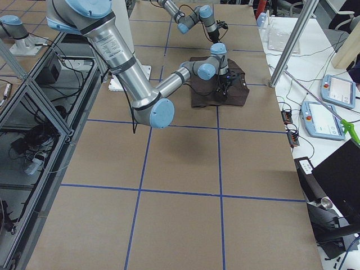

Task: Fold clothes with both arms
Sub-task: 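Lift the hem with both grippers and fold it over onto the collar, then release the hem and move the right gripper back toward the folded edge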

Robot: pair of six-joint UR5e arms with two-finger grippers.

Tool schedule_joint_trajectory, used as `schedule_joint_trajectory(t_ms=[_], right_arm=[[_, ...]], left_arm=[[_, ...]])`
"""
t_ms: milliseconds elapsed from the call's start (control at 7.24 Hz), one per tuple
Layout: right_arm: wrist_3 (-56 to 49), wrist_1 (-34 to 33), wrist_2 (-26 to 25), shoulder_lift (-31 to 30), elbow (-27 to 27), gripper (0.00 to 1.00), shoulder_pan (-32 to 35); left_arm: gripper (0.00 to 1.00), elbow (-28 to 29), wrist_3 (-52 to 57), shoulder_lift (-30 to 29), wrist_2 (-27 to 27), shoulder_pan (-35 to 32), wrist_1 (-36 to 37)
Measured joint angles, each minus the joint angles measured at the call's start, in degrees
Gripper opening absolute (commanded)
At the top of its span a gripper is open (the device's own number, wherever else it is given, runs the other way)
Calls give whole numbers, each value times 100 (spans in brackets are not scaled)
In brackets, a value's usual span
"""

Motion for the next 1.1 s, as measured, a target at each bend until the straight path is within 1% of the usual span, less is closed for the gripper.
schedule_joint_trajectory(t_ms=[138,276,414,552,690,966,1104], right_arm=[[-94,346,4,254,-604,0,74],[-257,607,6,462,-1071,13,163],[-376,729,4,580,-1314,34,217],[-377,770,-1,663,-1409,44,233],[-321,793,-11,714,-1445,50,236],[-255,1024,-24,730,-1456,61,248],[-199,1093,-11,705,-1394,61,252]], left_arm=[[0,292,74,-147,4,-102,-135],[23,548,121,-222,9,-173,-252],[29,770,151,-264,16,-200,-400],[36,900,157,-297,21,-207,-508],[36,953,159,-303,24,-215,-705],[36,917,169,-207,-6,-262,-1390],[36,850,156,-179,-19,-298,-1528]])
